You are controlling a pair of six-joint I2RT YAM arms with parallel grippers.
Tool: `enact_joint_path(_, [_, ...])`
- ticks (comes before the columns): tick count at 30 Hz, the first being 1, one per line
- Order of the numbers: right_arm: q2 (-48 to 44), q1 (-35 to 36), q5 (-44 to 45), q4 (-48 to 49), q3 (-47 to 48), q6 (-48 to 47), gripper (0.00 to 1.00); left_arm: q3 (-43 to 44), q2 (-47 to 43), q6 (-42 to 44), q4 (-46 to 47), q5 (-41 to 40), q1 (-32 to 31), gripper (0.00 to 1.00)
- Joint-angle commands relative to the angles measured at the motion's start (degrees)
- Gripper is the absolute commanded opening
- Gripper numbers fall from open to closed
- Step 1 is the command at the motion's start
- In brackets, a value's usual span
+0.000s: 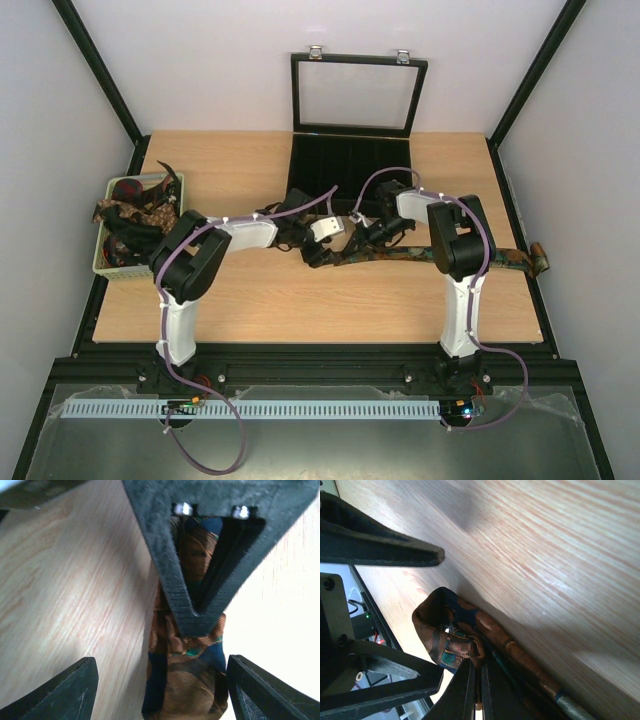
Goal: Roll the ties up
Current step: Fold the tie at the center of the board, then adjust the tie at the center of the board.
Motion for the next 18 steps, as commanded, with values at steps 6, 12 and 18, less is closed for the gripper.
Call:
enact_joint_path(6, [-1.24,-0.21,0.96,2.14,-0.25,0.1,0.01,-0.84,3.19,6.5,1.99,1.59,-3.0,0.74])
enact_joint_path(12, [-1.65,-0.18,-0.94,1.74,0.51,0.46,0.01,-1.06,5.13,5.77,4.13,-3.75,-3.39,0.74])
enact_joint_path(18, [-2.57,-0.15,-3.27,0.0,0.8,-0.62,0.02,-1.49,4.43,8.82,-0.58,-4.71,-3.43,0.44])
